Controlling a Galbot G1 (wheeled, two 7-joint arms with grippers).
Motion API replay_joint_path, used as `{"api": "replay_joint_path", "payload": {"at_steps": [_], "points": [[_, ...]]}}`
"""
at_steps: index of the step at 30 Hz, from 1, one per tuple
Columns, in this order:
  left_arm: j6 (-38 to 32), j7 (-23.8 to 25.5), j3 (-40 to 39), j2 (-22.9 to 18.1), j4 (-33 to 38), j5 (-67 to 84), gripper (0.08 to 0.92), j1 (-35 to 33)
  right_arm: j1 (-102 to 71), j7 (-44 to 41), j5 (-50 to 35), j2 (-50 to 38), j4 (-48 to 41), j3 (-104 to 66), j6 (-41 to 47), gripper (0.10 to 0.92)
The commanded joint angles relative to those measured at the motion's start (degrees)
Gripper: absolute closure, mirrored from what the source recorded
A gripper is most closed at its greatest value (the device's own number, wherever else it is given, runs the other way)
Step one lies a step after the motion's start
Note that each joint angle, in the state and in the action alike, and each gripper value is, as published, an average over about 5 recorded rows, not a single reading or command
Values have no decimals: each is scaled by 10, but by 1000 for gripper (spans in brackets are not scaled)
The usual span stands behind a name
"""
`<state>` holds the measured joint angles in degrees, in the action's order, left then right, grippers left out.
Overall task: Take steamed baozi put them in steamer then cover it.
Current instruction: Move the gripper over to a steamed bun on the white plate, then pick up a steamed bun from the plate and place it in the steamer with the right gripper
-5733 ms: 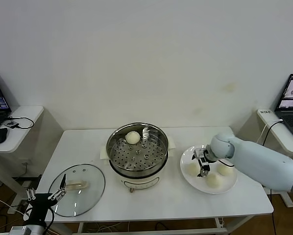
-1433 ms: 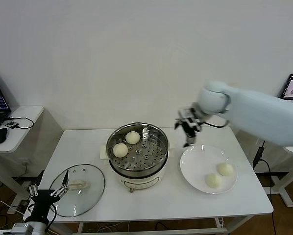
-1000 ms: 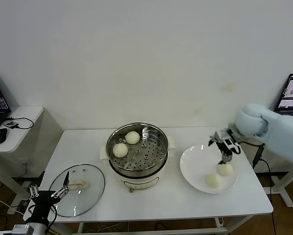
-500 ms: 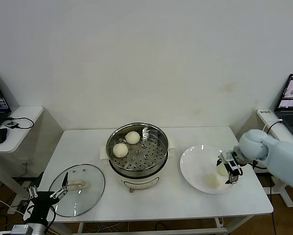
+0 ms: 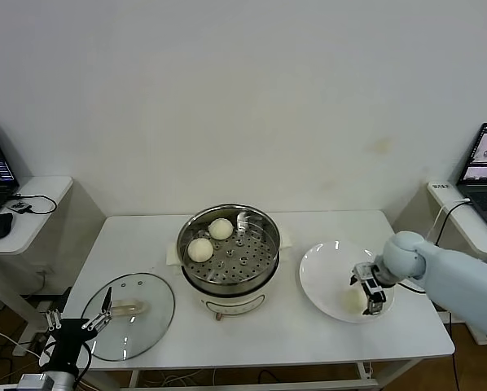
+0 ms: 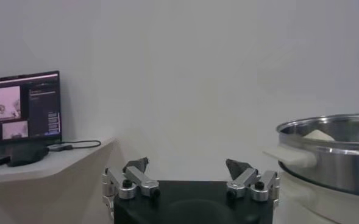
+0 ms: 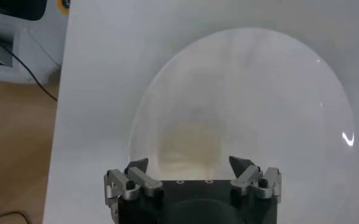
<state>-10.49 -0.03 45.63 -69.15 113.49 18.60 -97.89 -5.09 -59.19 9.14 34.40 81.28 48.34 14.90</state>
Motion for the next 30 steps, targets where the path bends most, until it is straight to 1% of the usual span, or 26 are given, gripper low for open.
{"api": "replay_joint_path", "payload": {"at_steps": [1, 14, 22, 26, 30], "points": [[0, 0, 0, 0, -1, 0, 177, 0, -20, 7, 6, 16, -18, -13, 2, 208], [-2, 0, 0, -2, -1, 0, 177, 0, -16, 5, 2, 14, -17, -18, 8, 360], [-2, 0, 2, -2, -1, 0, 177, -1, 8, 0, -7, 8, -7, -15, 9, 400], [-1, 0, 3, 0, 0, 1, 177, 0, 52, -2, -25, -1, 6, -1, 11, 419], [-1, 0, 3, 1, 1, 1, 177, 2, 121, -9, -54, -11, 20, 11, 14, 418]]}}
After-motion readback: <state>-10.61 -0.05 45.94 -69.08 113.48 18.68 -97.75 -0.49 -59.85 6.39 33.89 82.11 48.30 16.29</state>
